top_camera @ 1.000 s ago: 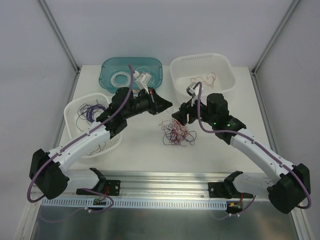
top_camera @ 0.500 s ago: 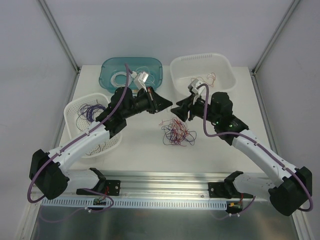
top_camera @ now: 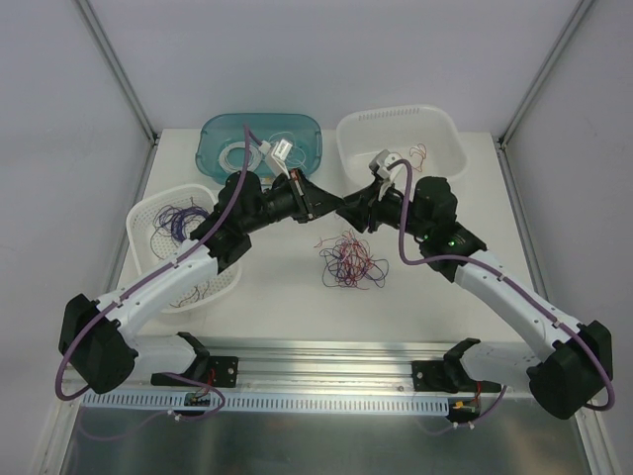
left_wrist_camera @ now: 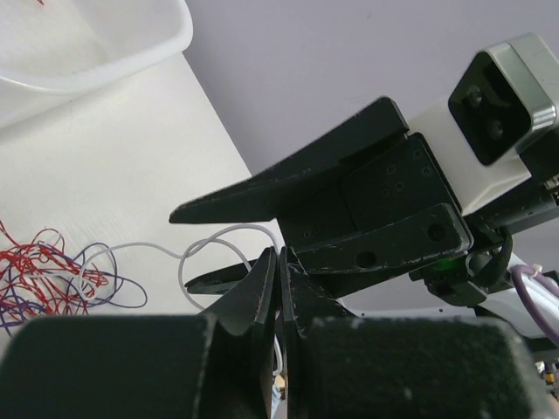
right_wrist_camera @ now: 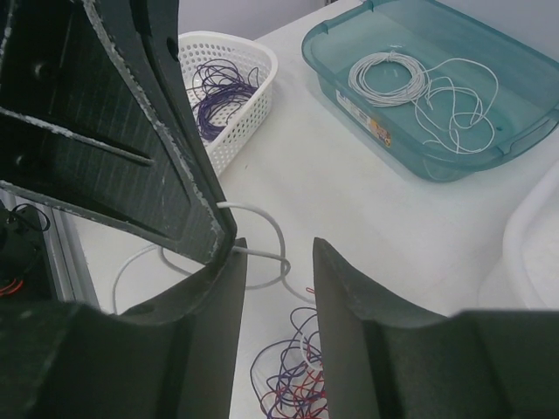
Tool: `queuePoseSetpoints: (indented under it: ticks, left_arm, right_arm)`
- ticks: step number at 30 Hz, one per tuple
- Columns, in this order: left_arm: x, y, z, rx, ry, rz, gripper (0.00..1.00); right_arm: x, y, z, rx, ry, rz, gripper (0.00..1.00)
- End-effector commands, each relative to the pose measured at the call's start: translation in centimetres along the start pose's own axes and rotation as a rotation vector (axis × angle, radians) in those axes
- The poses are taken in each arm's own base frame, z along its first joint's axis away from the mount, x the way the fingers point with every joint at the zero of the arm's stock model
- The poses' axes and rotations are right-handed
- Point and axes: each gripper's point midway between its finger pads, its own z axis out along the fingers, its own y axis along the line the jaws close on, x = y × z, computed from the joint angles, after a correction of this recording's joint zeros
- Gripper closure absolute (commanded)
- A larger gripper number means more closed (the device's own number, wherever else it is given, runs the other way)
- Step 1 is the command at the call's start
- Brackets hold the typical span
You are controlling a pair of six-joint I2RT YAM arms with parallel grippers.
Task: Untangle the cables
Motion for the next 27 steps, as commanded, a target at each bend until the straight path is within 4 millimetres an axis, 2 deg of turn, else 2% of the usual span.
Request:
queuePoseSetpoints:
  ticks: [1,3,7,8,10,17,27]
  left_arm:
    - [-1.6,-2.4,0.1,0.078,-0.032,-0.006,1.00]
    - [-1.6,-2.4,0.1,0.076,-0.032,-0.009,1.00]
    - [-1.7,-2.0,0.1,0.056,-0.048,-0.010,1.00]
    - [-1.9,-1.8,0.0,0.043,-0.058,-0.006,1.00]
    - [-2.1,-1.4,-0.1,0.024,-0.068,0.006,1.00]
    - [-4.3,0.2,-1.8,-0.076,-0.155,0.063,1.00]
    - [-6.2,3.7,-4.4,-0.185,-0.239,0.068,1.00]
  right_arm:
    - [-4.8,1.1,0.1,-0.045,-0.130,-0.055,0.62]
    - [-4.9,1.3,0.2,-0.048,-0.134,-0.054,0.64]
    - [-4.8,1.2,0.1,-0.044,-0.133,-0.048,0.76]
    - [-4.7,1.2,0.0,-0.040,-0.130,-0.048,0.89]
    - [-4.4,1.2,-0.2,-0.032,-0.123,-0.048,0.99]
    - [-3.3,0.4,-1.3,0.011,-0.110,0.009,0.99]
    - [-3.6,-1.1,-3.6,0.062,-0.143,0.128,0.99]
